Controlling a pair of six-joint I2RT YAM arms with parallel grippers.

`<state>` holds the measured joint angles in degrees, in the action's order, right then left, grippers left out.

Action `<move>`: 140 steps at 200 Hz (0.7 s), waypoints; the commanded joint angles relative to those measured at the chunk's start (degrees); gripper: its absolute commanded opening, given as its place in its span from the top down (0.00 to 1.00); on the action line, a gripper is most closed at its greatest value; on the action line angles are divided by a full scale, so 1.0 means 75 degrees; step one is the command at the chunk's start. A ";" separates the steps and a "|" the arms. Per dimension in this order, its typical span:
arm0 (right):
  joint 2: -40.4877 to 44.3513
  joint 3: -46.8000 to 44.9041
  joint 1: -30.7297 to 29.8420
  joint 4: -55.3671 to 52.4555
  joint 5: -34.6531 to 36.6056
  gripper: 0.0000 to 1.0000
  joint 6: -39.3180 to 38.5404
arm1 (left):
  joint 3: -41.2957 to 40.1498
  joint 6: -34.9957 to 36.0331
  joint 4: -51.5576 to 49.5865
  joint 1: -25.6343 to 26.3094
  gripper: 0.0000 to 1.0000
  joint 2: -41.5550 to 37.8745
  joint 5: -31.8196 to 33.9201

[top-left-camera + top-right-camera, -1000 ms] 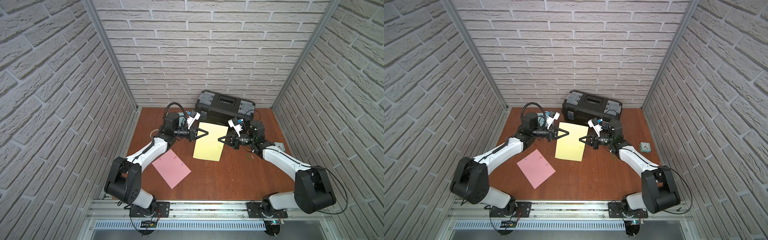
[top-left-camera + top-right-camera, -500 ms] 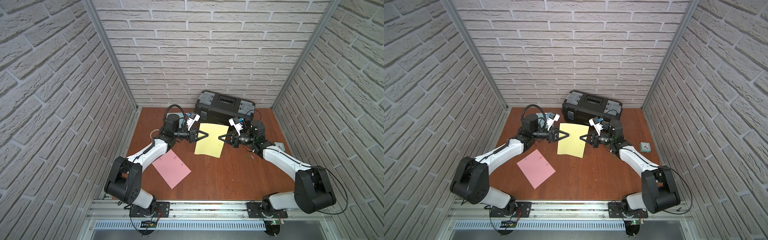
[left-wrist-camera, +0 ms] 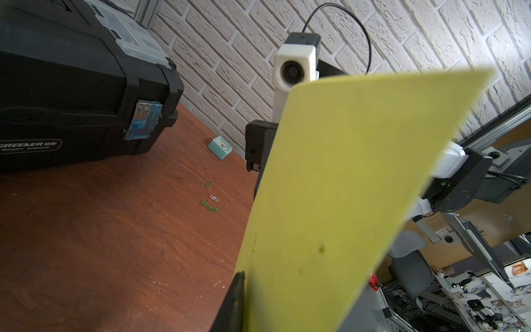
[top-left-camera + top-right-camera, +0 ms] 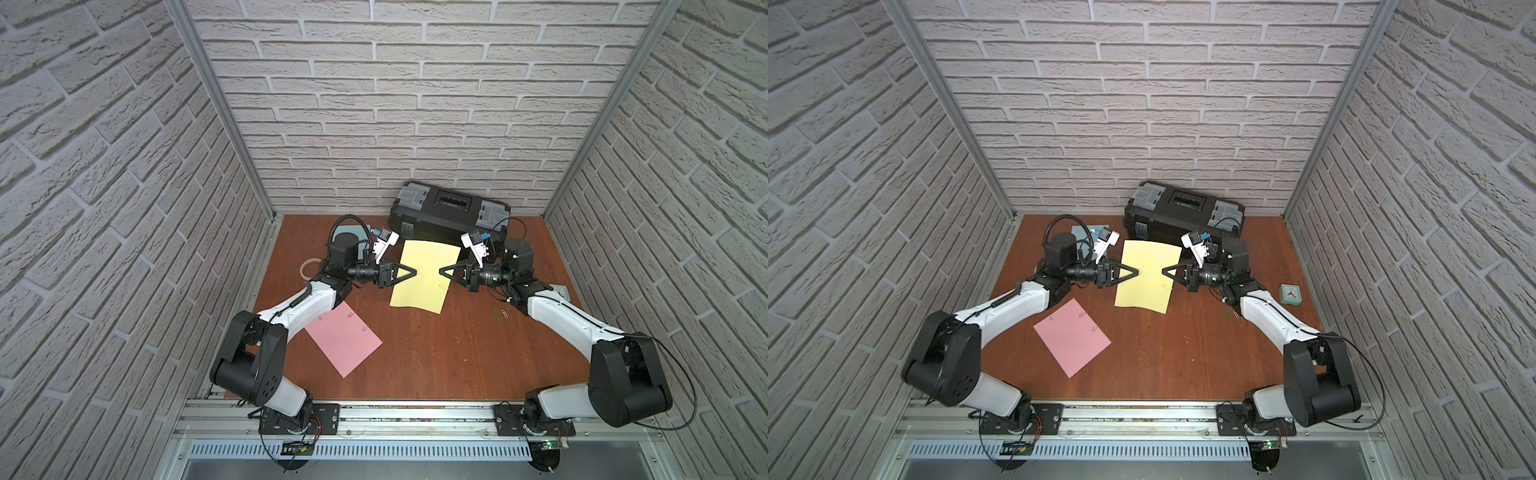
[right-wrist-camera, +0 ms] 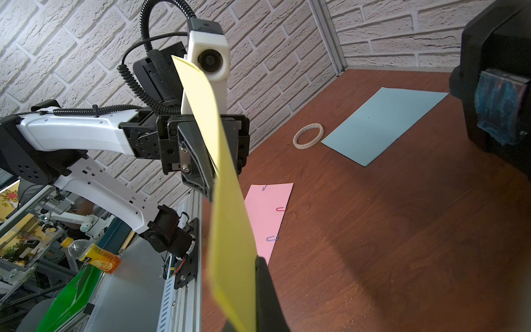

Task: Unclip the paperclips from the documents
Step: Adjust the document.

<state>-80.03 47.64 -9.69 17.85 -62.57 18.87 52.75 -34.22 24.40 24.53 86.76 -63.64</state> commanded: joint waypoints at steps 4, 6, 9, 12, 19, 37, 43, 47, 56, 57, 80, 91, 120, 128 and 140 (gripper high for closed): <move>0.0229 0.0199 0.0021 0.0292 0.0023 0.97 0.0038 | -0.0078 -0.0070 0.0508 0.0090 0.85 0.0129 -0.0070; 0.0223 0.0199 0.0031 0.0287 0.0022 0.97 0.0038 | -0.0071 -0.0059 0.0508 0.0083 0.85 0.0122 -0.0064; 0.0228 0.0202 0.0038 0.0281 0.0022 0.97 0.0038 | -0.0072 -0.0066 0.0508 0.0081 0.86 0.0126 -0.0056; 0.0225 0.0204 0.0030 0.0281 0.0022 0.97 0.0038 | -0.0073 -0.0065 0.0508 0.0080 0.87 0.0118 -0.0055; 0.0229 0.0188 0.0029 0.0281 0.0032 0.97 0.0038 | -0.0062 -0.0059 0.0508 0.0080 0.90 0.0140 -0.0057; 0.0225 0.0202 0.0028 0.0269 0.0032 0.97 0.0038 | -0.0043 -0.0066 0.0497 0.0082 0.97 0.0156 -0.0046; 0.0220 0.0210 0.0029 0.0258 0.0016 0.97 0.0040 | -0.0049 -0.0067 0.0502 0.0089 0.99 0.0156 -0.0046; 0.0226 0.0217 0.0027 0.0238 0.0015 0.97 0.0038 | -0.0049 -0.0062 0.0502 0.0083 1.00 0.0162 -0.0035; 0.0229 0.0239 0.0032 0.0195 0.0016 0.96 0.0021 | -0.0048 -0.0058 0.0498 0.0081 1.00 0.0161 -0.0026; 0.0223 0.0237 0.0035 0.0185 0.0013 0.96 0.0018 | -0.0048 -0.0056 0.0497 0.0081 1.00 0.0168 -0.0024; 0.0165 0.0336 0.0021 -0.0282 -0.0102 0.81 -0.0301 | -0.0048 -0.0042 0.0553 0.0074 1.00 0.0116 0.0000; 0.0133 0.0434 0.0026 -0.0919 -0.0161 0.70 -0.0763 | -0.0064 -0.0054 0.0616 0.0034 1.00 0.0058 -0.0009; 0.0031 0.0592 0.0027 -0.2262 -0.0243 0.55 -0.1751 | -0.0173 -0.0178 0.0882 -0.0112 1.00 -0.0135 -0.0101; -0.0011 0.0524 0.0027 -0.2043 -0.0330 0.54 -0.1601 | -0.0172 -0.0175 0.0877 -0.0134 1.00 -0.0167 -0.0116; -0.0073 0.0480 0.0038 -0.1905 -0.0384 0.53 -0.1543 | -0.0156 -0.0182 0.0860 -0.0161 1.00 -0.0195 -0.0173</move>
<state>-80.05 51.20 -9.63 5.67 -63.33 10.02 51.99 -34.87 26.70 24.12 87.39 -63.51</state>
